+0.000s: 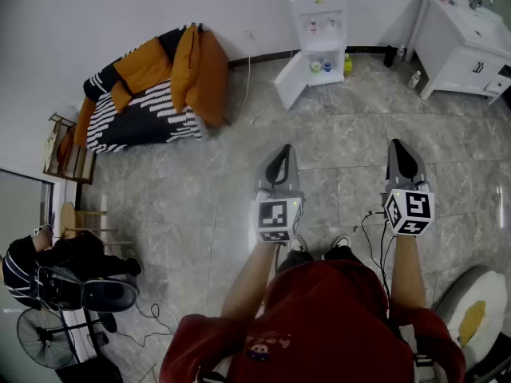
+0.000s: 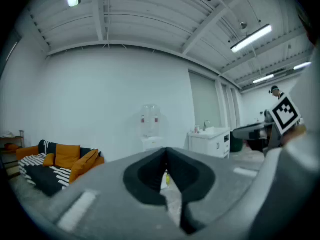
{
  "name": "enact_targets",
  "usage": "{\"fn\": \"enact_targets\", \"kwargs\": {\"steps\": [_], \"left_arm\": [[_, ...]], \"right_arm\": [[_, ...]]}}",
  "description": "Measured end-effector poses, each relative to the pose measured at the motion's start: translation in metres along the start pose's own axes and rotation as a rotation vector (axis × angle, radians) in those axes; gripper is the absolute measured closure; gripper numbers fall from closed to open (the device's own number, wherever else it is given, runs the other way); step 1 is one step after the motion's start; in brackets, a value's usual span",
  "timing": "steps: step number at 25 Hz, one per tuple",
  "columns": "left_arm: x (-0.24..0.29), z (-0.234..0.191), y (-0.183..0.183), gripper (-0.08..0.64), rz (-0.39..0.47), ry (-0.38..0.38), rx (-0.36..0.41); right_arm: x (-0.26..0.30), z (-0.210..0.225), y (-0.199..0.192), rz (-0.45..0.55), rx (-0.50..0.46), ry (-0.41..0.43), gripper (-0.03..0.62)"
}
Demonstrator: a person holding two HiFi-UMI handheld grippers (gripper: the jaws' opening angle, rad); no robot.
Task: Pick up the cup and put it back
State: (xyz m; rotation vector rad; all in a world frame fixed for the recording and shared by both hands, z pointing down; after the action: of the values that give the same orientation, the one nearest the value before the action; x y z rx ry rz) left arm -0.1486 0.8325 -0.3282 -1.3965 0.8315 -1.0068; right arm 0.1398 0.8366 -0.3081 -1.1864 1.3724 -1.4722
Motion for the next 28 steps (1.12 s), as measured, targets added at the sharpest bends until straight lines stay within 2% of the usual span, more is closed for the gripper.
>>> {"fn": "enact_targets", "kwargs": {"steps": [11, 16, 21, 25, 28], "left_arm": [[0.036, 0.073, 0.001, 0.56, -0.007, 0.011, 0.011], [0.047, 0.097, -0.006, 0.56, -0.02, 0.021, 0.011], [0.063, 0.104, -0.01, 0.56, -0.035, 0.025, 0.008], [0.078, 0.101, -0.017, 0.56, -0.039, 0.021, -0.007], [0.093, 0.088, -0.024, 0.56, -0.04, 0.014, -0.019]], "right_arm": [[-0.012, 0.077, -0.017, 0.026, 0.073, -0.001, 0.594], [-0.015, 0.096, -0.028, 0.022, 0.057, 0.016, 0.594], [-0.003, 0.108, -0.034, 0.015, 0.071, 0.032, 0.594], [0.008, 0.117, -0.038, 0.025, 0.148, 0.032, 0.594], [0.025, 0.116, -0.04, 0.016, 0.138, 0.033, 0.594]]}}
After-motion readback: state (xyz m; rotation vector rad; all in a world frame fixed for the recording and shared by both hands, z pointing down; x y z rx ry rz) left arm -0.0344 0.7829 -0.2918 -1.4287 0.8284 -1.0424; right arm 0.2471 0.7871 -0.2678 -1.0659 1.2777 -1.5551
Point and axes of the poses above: the fingertips, and each gripper's own axes: x forward along the fingers, z to its right, y out of its top, the point moved 9 cm from there along -x, backward along the fingers, and after that the axes turned 3 degrees about -x, right-handed, at the moved point
